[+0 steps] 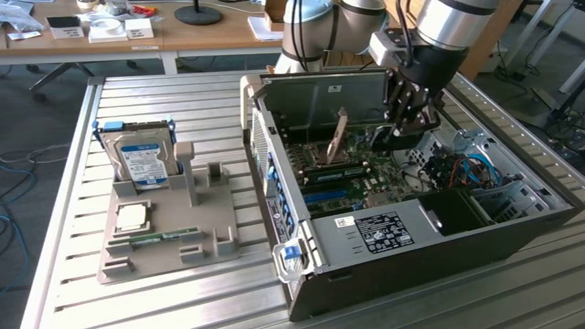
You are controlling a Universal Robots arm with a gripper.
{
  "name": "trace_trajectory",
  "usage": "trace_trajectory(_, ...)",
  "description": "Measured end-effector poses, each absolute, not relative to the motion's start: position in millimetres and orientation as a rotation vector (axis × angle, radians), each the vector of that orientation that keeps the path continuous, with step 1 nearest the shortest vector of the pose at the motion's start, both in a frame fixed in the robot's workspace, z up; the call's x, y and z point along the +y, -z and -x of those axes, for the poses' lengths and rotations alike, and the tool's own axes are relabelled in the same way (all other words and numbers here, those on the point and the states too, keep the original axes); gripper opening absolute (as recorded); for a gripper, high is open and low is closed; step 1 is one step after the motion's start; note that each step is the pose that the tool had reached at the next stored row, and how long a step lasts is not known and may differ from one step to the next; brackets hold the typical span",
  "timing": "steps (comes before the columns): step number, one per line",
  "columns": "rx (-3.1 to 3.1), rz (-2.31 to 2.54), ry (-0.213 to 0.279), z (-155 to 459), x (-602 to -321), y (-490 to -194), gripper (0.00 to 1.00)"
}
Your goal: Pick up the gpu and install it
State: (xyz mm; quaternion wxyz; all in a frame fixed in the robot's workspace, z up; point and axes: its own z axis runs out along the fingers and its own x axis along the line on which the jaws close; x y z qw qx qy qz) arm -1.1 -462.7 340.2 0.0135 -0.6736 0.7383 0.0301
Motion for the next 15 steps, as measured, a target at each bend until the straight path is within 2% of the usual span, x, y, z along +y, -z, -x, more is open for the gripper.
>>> trace_trajectory(15, 2.3, 2.098, -0.094, 10.0, -462.7, -333.5, 0.27)
